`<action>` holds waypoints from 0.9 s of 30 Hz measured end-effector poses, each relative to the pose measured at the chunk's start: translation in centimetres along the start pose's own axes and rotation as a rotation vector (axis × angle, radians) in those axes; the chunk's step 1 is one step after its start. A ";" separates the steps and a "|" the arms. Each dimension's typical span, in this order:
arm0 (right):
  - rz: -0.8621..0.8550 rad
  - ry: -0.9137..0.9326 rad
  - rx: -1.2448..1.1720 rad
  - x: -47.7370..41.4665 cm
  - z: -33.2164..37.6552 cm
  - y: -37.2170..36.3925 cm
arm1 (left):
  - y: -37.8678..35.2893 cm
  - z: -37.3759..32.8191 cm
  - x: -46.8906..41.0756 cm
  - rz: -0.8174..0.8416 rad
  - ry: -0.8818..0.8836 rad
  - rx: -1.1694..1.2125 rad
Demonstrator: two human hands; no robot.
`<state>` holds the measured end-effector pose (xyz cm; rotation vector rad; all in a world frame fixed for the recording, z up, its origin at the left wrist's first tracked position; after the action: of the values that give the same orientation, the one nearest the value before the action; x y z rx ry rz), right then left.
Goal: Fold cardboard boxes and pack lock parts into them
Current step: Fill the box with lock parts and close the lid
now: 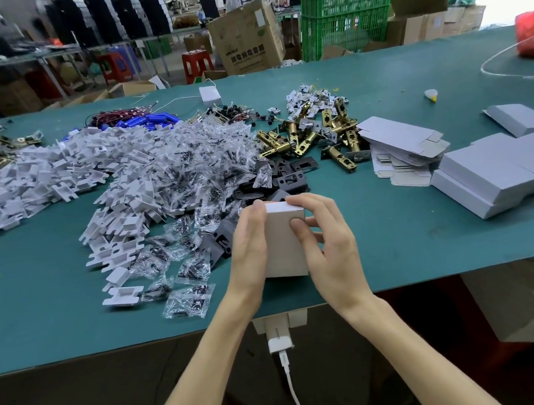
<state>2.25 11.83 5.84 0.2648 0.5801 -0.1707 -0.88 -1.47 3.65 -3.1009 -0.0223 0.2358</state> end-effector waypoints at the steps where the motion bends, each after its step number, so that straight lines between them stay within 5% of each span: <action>1: -0.009 -0.031 -0.015 -0.5 -0.2 0.3 | -0.1 0.4 0.1 0.019 0.028 0.008; 10: -0.045 -0.333 0.224 -3.7 -4.1 4.9 | -1.4 2.9 0.1 0.195 -0.078 -0.322; 15: 0.125 -0.176 0.309 -2.5 -0.8 1.3 | -3.2 3.7 0.5 0.381 -0.220 -0.637; 19: 0.287 -0.240 0.031 0.2 0.3 -3.6 | -2.6 4.4 1.3 0.320 -0.055 -0.465; 22: 0.232 -0.343 -0.047 0.4 -1.1 -4.0 | -2.0 3.1 1.2 0.231 -0.142 -0.461; 27: 0.259 -0.416 0.052 -0.2 -3.1 -3.7 | -0.4 3.0 0.2 0.067 -0.060 -0.490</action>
<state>-0.35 9.24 2.72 0.3416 0.1256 0.0121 -1.09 -0.95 0.70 -3.5841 0.0271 0.3779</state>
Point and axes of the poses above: each hand's wrist, its own x-axis away from the middle knuckle, its own y-axis out of the back of the hand, z = x × y, the point moved 7 cm from there along -x, towards the middle knuckle, and after that the axes turned 5 degrees about -x, right-handed, at the moved point
